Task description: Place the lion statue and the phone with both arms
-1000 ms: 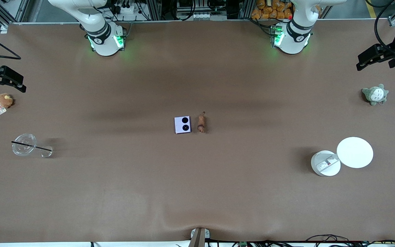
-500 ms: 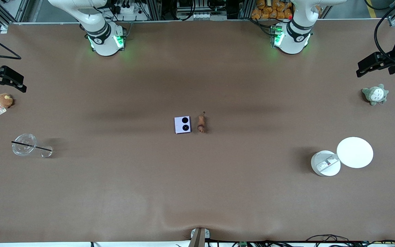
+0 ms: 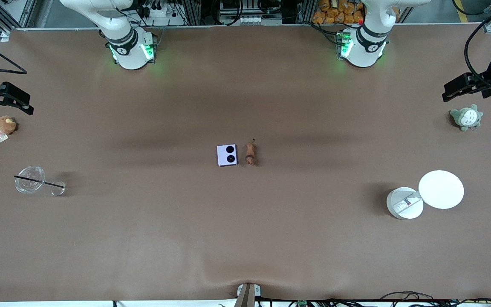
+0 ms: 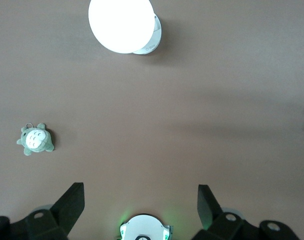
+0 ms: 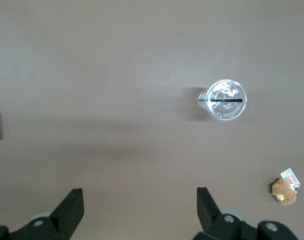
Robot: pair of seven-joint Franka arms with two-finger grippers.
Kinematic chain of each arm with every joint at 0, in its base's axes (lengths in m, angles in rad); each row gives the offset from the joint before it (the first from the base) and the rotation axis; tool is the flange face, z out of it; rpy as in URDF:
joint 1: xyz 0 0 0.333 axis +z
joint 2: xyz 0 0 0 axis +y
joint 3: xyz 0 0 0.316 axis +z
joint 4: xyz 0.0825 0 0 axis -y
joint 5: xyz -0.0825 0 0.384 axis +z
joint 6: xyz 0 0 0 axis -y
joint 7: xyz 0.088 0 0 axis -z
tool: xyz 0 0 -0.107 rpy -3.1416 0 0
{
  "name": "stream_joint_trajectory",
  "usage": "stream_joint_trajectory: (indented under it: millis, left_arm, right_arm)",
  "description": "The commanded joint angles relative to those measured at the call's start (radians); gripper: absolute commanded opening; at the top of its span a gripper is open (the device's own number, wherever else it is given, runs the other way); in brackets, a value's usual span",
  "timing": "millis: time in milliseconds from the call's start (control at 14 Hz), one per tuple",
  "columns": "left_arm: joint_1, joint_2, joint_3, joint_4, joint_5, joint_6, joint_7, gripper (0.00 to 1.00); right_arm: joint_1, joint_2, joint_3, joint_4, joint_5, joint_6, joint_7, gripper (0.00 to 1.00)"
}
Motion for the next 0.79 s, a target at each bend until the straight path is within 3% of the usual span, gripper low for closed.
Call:
stream_joint_trajectory:
  millis: [0, 714]
  left_arm:
    - [-0.004, 0.018, 0.003, 0.026, -0.015, 0.001, 0.005, 1.00]
    - [-0.023, 0.026, -0.003, 0.028, 0.018, 0.032, 0.003, 1.00]
  right_arm:
    - [0.002, -0.017, -0.001, -0.016, 0.015, 0.000, 0.009, 1.00]
    - [0.006, -0.020, 0.002, -0.006, 0.015, -0.003, 0.010, 1.00]
